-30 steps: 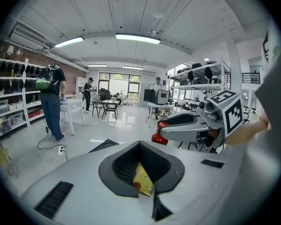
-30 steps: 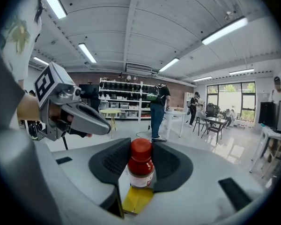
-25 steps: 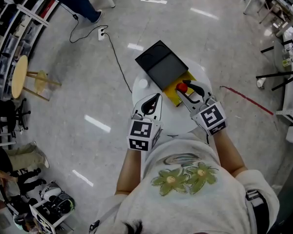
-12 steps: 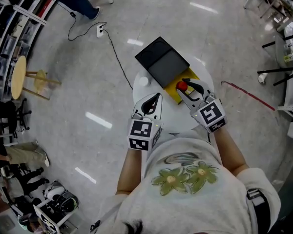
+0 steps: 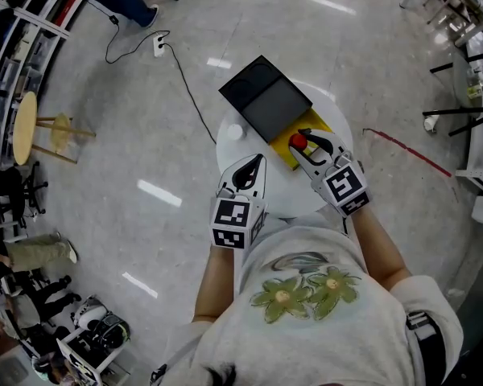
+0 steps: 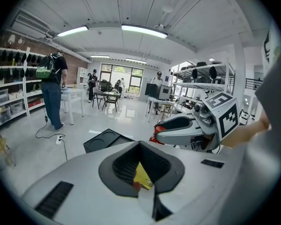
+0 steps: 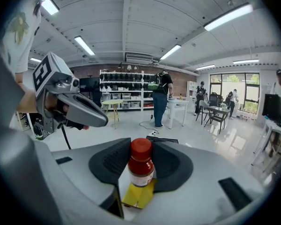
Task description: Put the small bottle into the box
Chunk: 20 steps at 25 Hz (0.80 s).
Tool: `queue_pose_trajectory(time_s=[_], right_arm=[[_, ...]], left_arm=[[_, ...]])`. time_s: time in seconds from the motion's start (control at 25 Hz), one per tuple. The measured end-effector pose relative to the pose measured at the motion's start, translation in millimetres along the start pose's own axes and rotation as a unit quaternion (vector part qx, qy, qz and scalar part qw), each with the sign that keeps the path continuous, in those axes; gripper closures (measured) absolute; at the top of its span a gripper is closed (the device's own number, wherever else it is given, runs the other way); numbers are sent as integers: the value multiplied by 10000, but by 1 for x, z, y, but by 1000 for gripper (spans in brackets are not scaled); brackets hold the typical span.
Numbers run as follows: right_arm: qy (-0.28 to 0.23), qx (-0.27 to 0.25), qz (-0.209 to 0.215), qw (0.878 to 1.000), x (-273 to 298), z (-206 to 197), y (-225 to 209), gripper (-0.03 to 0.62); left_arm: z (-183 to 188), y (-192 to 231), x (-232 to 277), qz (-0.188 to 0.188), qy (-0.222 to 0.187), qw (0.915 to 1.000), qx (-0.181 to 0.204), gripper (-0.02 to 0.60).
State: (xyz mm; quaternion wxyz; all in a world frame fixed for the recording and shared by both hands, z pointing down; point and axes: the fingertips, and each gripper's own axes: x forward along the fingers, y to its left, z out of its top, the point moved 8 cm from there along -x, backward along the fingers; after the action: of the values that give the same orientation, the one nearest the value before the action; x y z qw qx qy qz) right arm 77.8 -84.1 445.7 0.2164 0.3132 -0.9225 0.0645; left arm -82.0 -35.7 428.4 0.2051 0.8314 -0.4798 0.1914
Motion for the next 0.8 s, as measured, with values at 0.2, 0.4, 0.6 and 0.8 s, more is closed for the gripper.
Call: queue_pose_trajectory(time_s=[0.2, 0.4, 0.6, 0.8], right_arm=[[130, -4, 51, 9999, 8, -4, -1, 448], [256, 25, 119, 9996, 17, -12, 0, 448], [366, 26, 182, 9992, 24, -18, 2, 447], [438, 29, 230, 9988, 30, -24, 2, 448]], left_arm=[[-3, 4, 2, 3, 54, 10000, -82, 578], [-8, 9, 4, 34, 101, 9998, -192, 578], [-12, 10, 5, 20, 148, 9996, -247, 578], [-16, 11, 7, 27, 191, 9994, -303, 578]])
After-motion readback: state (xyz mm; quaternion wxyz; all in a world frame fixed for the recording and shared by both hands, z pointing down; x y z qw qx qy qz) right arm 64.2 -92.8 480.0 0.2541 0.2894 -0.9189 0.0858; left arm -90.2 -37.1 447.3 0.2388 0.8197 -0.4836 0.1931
